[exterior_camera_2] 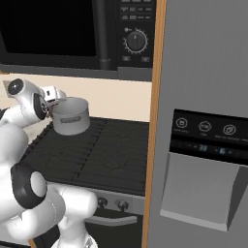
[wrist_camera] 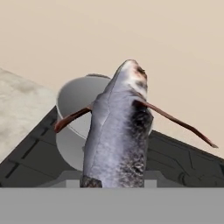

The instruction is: Retrieve the frozen meat and place it in the pot on a burner. Then turn the burner on.

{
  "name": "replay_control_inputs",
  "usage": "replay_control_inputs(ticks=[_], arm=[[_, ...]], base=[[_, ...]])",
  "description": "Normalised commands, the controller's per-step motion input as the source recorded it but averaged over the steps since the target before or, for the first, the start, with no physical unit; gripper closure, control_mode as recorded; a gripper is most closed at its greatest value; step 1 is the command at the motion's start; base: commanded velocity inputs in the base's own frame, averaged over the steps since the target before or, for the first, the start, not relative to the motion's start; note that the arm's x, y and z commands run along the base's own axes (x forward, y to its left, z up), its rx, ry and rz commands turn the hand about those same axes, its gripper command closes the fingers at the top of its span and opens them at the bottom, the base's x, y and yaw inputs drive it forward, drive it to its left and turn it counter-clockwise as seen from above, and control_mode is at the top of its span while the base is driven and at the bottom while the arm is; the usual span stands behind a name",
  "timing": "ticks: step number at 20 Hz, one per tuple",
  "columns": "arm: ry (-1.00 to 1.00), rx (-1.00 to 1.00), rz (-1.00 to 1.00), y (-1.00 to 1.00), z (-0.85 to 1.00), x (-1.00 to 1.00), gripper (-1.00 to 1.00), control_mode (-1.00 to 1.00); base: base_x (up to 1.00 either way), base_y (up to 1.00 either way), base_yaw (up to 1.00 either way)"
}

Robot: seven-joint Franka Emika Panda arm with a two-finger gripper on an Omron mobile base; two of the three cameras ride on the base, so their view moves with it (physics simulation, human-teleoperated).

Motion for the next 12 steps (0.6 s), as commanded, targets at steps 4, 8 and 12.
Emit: replay_control_inputs(ticks=[4, 8, 12], arm=[[-0.01, 0.0, 0.0, 0.0, -0.23, 0.15, 1.0, -1.0], [-0.02, 0.0, 0.0, 0.0, -0.27, 0.13, 1.0, -1.0], [0.0, 0.0, 0.0, 0.0, -0.04, 0.14, 1.0, -1.0]], base=[[0.0, 0.0, 0.0], [0.0, 0.0, 0.0], [0.0, 0.0, 0.0]])
